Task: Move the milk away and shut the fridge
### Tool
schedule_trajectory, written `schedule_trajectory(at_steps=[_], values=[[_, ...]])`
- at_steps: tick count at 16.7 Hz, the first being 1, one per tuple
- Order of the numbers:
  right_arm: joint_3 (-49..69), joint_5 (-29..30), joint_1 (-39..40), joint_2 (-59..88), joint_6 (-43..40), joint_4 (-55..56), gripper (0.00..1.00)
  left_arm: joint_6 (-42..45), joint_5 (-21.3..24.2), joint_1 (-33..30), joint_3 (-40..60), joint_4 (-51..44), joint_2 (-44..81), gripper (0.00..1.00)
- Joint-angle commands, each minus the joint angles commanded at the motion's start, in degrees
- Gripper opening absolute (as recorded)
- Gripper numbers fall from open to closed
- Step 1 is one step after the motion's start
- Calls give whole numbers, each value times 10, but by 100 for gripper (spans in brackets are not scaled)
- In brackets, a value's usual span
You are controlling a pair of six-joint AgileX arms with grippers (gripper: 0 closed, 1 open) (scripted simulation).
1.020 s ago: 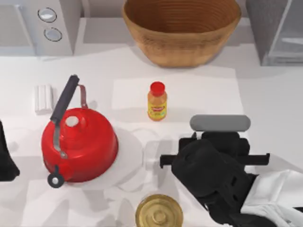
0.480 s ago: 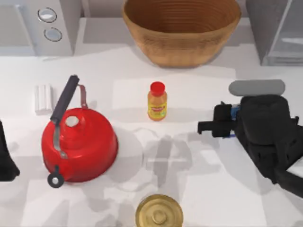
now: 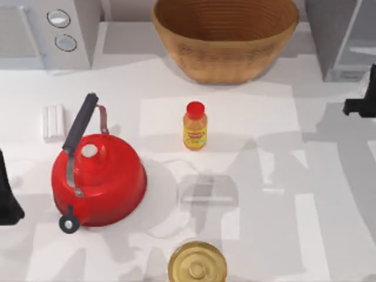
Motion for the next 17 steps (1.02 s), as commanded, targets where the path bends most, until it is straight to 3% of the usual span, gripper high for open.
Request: schedule_trajectory(at_steps=[4,11,17], values=[[-19,-50,-73,-14,-32,72,0,0,0,0,0,0,0,100],[-10,-52,-76,-5,-32,70,0,0,0,0,0,0,0,100],[159,-70,-109,135,-37,-18,0,0,0,0,0,0,0,100]])
